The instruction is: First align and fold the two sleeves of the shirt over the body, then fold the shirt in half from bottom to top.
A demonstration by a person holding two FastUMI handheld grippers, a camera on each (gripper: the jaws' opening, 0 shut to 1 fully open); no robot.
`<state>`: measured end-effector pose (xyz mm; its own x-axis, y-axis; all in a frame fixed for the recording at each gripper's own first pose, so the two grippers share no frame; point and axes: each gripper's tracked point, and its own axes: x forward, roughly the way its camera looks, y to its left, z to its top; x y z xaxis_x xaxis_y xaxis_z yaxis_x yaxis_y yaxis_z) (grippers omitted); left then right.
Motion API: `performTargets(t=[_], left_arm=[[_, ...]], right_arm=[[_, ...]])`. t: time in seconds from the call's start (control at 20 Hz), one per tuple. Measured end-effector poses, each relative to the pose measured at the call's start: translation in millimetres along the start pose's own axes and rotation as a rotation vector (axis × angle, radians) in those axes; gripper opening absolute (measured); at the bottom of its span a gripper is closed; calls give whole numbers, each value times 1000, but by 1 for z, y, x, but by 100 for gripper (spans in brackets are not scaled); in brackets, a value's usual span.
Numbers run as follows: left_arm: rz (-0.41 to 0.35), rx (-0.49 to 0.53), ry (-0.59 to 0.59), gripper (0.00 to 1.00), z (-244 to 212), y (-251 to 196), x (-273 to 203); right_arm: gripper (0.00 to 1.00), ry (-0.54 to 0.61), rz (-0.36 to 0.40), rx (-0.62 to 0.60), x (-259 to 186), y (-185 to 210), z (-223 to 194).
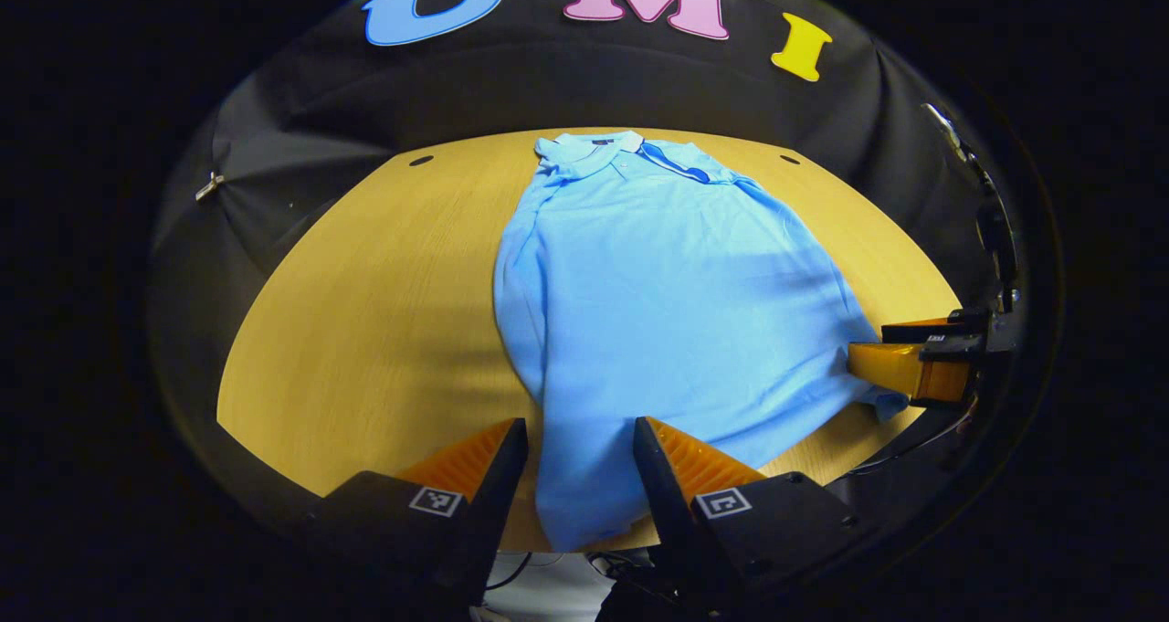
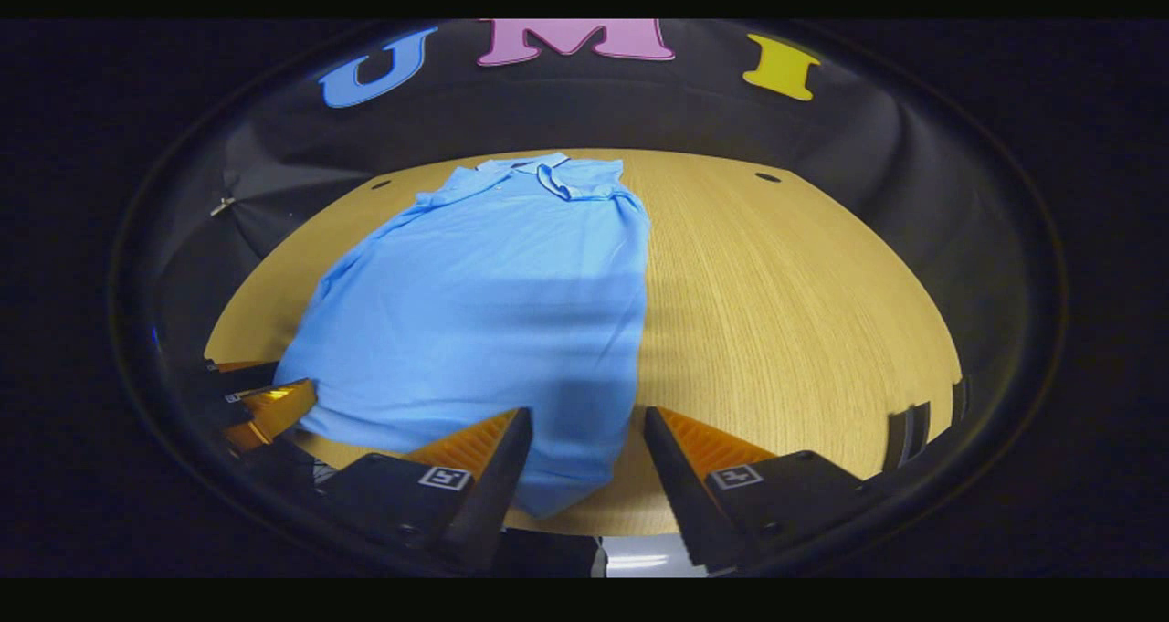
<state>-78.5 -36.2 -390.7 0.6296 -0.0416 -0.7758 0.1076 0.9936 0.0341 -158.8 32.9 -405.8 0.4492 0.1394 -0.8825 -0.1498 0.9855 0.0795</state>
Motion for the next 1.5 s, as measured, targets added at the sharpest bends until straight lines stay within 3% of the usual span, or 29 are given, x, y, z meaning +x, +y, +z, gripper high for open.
performTargets(t=[0.15,0.2,0.25,0.3,0.35,0.45,0.55,0.6,0.8,0.85,0.95,1.15,1.3,1.5], left_arm=[[-18,20,5,62,2,-7,2],[-21,20,3,42,4,-10,3],[-15,18,3,39,3,-13,4],[-7,19,4,17,3,-15,5],[2,22,5,18,4,-16,6],[4,17,15,8,4,-18,5],[-7,-5,30,7,5,-18,6],[-15,-11,43,7,6,-18,6],[-25,-13,60,6,17,-14,-2],[-30,-14,55,6,25,-14,-5],[-35,-18,36,6,45,-11,-12],[-51,-25,-7,6,98,-7,-16],[-48,-39,-63,6,145,2,-14],[-39,-71,-130,6,206,13,-2]], right_arm=[[56,6,16,1,2,4,1],[48,2,13,12,3,4,1],[40,10,17,-8,3,6,1],[31,8,47,-26,3,10,2],[21,7,33,1,3,10,2],[0,8,43,-14,3,11,1],[11,21,65,-13,4,11,1],[0,33,74,-1,4,11,0],[5,61,101,40,-4,13,11],[0,54,107,43,-8,14,19],[5,27,117,36,-14,15,42],[5,-37,156,44,-20,21,101],[0,-86,179,43,-12,23,149],[0,-155,191,32,1,19,212]])
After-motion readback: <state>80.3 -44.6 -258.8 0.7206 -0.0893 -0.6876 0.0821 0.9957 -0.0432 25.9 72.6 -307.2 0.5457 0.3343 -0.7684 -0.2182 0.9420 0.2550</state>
